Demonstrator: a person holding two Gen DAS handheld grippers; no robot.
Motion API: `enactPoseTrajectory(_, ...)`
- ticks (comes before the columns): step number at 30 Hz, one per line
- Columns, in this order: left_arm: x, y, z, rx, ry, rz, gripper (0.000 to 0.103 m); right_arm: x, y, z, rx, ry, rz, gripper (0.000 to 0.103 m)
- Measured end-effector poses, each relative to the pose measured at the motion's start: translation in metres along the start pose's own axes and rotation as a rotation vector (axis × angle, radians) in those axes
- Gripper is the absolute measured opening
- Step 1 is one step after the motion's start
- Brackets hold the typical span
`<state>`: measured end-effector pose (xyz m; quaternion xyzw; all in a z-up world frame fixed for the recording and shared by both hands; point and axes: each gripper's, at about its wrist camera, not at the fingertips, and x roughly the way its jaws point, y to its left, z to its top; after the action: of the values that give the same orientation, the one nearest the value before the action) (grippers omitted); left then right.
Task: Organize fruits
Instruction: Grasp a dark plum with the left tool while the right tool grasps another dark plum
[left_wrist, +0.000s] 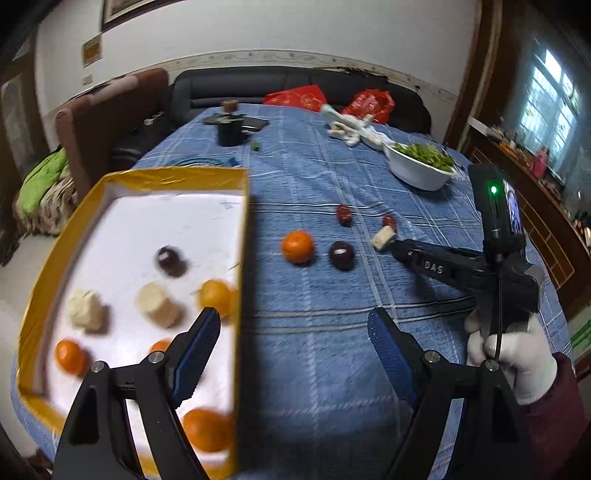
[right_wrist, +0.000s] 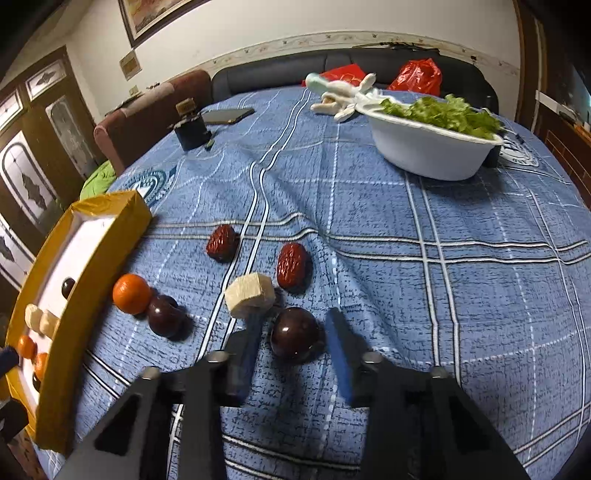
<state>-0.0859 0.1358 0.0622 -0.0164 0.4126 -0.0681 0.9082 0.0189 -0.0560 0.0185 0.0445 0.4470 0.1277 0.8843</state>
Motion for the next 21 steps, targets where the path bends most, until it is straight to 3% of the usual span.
enactPoseTrajectory(8,0.037,-0.046,0.024,0.164,-0.012,-0.041,0.081,-0.011,-0.013,0.001,0.046,-0.021,0.05,0.027)
enactPoseTrajectory(13,0.063,-0.058,0.041,0.236,0.022,-0.056,0.044,-0.017,-0.031,0.002,0.123,-0.011,0.106,0.027)
enactPoseTrajectory(21,0.112,-0.061,0.045,0.273,0.101,-0.01,0.044,-0.022,-0.033,0.002,0.143,-0.008,0.136,0.027)
